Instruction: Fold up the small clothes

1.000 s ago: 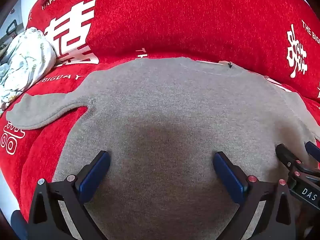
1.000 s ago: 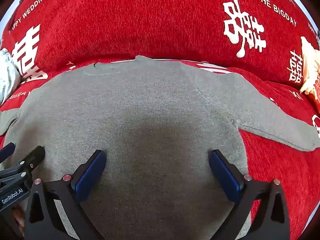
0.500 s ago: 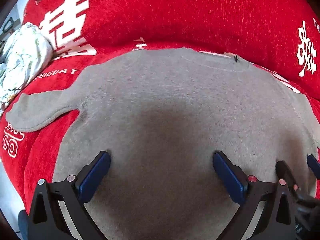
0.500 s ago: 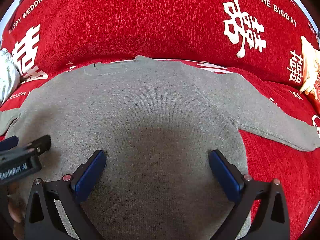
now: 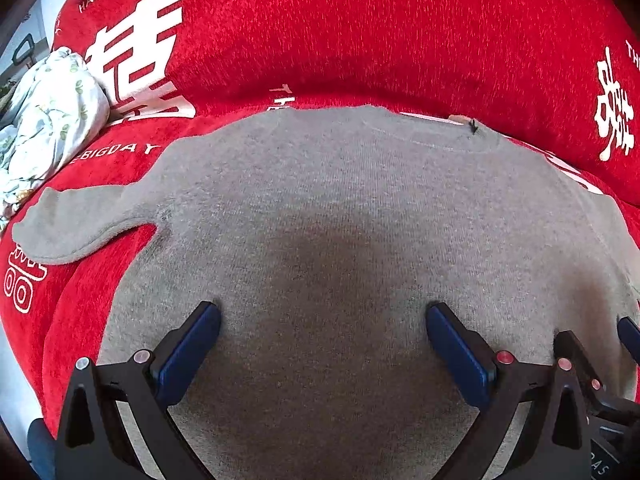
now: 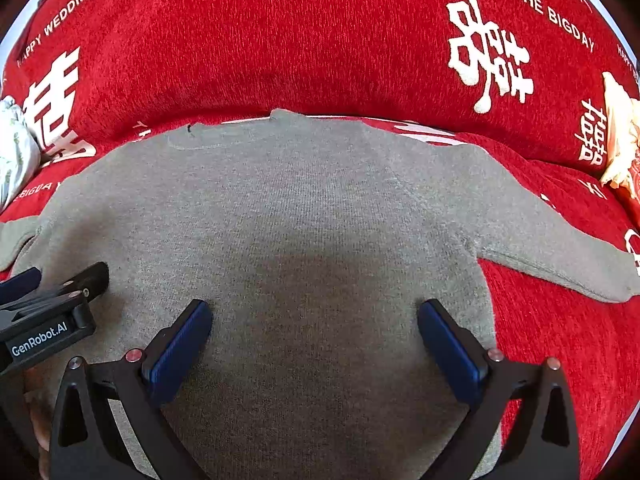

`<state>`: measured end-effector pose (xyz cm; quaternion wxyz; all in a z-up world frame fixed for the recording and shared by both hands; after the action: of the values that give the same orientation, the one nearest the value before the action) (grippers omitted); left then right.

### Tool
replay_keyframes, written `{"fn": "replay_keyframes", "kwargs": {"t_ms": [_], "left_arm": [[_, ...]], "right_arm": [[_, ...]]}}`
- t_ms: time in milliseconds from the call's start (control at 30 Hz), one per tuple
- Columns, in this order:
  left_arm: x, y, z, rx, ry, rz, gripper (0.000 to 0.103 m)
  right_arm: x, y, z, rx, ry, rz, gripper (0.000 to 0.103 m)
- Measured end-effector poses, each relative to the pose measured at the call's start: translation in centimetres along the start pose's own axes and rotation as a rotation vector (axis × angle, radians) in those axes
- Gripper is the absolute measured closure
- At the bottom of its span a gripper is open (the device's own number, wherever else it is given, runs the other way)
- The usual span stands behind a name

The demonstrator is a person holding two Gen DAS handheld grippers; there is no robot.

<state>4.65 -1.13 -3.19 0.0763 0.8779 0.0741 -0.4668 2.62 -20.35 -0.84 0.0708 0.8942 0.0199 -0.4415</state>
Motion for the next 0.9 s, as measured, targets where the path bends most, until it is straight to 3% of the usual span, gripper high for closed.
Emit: {"fn": "replay_keyframes", "kwargs": {"t_ms": [667, 900], "left_arm": [[0.2, 0.1, -0.1, -0.006, 0.003, -0.002, 0.000], [0.6, 0.2, -0.7, 0.035, -0.091, 0.002, 0.000]], "right_arm": [[0.5, 0.2, -0.1, -0.009, -0.036, 0.001, 0.000], [1.1, 0.1, -0.8, -0.024, -0.145, -0.014, 0.000]]}}
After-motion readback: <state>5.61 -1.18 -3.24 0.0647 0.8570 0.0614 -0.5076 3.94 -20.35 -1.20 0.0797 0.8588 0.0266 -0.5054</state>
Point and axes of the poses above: each gripper's, at about its wrist camera, not at the fingertips, and x roughly the way its jaws point, y to its right, z to its underside, the point moved 4 cm from there along x, roughly the way its jaws point, and after that the axes turned 9 degrees about -x, right-handed, at the moved point
